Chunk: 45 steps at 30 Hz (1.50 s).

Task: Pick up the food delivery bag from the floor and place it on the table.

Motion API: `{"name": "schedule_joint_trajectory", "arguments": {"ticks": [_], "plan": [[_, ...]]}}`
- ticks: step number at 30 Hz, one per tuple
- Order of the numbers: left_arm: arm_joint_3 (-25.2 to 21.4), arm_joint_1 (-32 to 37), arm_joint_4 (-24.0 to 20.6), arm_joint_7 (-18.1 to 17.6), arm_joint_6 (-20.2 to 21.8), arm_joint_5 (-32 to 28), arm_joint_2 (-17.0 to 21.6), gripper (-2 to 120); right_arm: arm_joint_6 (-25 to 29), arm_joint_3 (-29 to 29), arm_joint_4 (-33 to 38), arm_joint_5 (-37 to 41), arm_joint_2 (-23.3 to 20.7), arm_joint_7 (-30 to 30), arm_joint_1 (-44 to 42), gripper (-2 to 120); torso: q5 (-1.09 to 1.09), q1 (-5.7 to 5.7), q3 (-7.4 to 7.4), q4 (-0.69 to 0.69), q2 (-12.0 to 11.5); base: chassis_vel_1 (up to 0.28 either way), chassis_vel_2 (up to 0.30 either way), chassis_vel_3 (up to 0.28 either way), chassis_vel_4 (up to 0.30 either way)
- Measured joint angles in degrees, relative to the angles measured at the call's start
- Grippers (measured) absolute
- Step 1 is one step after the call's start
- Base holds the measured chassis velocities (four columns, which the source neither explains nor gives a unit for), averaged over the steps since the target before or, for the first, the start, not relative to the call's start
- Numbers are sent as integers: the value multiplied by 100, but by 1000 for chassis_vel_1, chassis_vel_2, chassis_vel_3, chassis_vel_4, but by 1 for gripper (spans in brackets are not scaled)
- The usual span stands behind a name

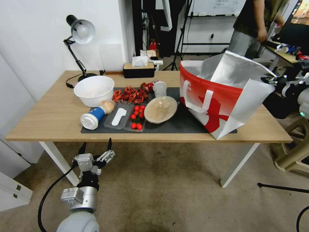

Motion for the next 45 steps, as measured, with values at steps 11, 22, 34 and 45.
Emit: {"name": "schedule_joint_trajectory", "arguments": {"ticks": [11,22,34,45], "plan": [[-10,6,7,4,-3,-2,5,100,165,-567,-54,-45,310,649,767,0,-1,0,0,1,0,0,0,0,0],[-19,0,22,4,-17,37,-15,100,332,-843,-228,-135,494,1047,1147,0,0,0,0,0,0,0,0,0,0],[-12,23,17,4,-18,66,-31,100,480,-1089,-320,-243,681,1184,1404,0,0,0,0,0,0,0,0,0,0],[-12,32,-9,4,-18,71,-38,100,388,-1151,-289,-295,641,953,1403,0,0,0,0,0,0,0,0,0,0]]}}
